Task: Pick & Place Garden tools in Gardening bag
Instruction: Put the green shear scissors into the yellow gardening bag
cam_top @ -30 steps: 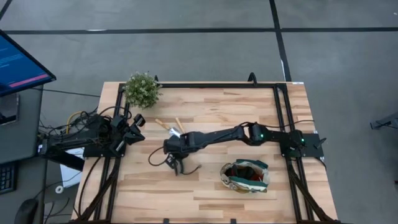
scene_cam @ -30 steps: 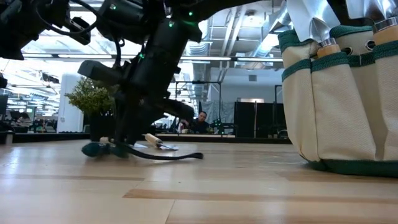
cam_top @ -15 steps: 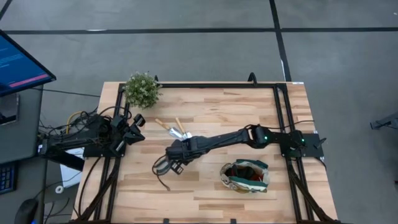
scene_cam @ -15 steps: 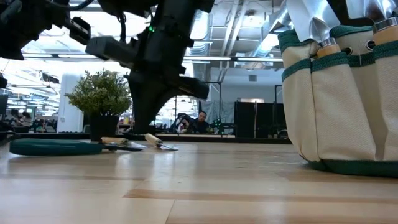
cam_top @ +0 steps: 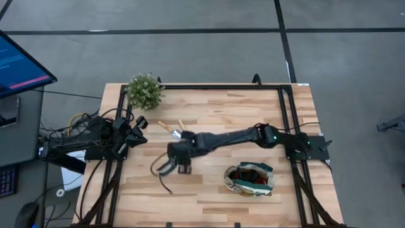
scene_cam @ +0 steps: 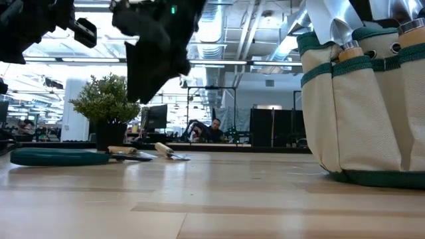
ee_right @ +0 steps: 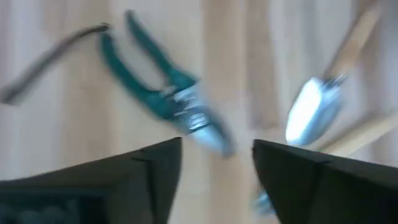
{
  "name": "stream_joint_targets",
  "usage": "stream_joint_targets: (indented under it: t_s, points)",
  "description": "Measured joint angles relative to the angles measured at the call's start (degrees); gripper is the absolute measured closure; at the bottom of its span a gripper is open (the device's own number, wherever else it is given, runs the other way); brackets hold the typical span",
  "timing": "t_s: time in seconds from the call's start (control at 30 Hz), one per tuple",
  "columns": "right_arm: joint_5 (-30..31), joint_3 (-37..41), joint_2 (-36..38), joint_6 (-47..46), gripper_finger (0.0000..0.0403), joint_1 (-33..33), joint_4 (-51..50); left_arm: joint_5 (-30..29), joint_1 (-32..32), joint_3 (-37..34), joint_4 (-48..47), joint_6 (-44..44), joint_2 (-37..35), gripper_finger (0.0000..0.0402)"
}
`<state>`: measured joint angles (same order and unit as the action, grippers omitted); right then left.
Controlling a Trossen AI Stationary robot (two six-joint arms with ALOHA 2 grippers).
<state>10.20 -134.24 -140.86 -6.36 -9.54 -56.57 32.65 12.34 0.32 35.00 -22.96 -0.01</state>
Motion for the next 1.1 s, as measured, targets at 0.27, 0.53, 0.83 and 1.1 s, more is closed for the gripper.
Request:
stream_joint_targets:
  t_s: [0.27,0.53,0.83,1.1]
  points:
    - [-7.5,0.06,-2.32,17.08,0.0142,0.76,16.59,0.01,0.0,0.0,0.02,0.0,0.0,0.0384]
    - [-8.93,0.12,-5.81,16.08,0.0142,2.11,23.87,-0.01,-0.02,0.0,0.02,0.0,0.02,0.0384]
    - [-10.24,0.12,-9.63,18.38,0.0142,1.9,26.33,0.01,0.0,0.0,0.01,0.0,0.01,0.0384]
    - [-10.25,0.46,-11.39,18.81,0.0143,3.76,26.61,0.01,-0.02,0.0,0.02,0.0,0.0,0.0384]
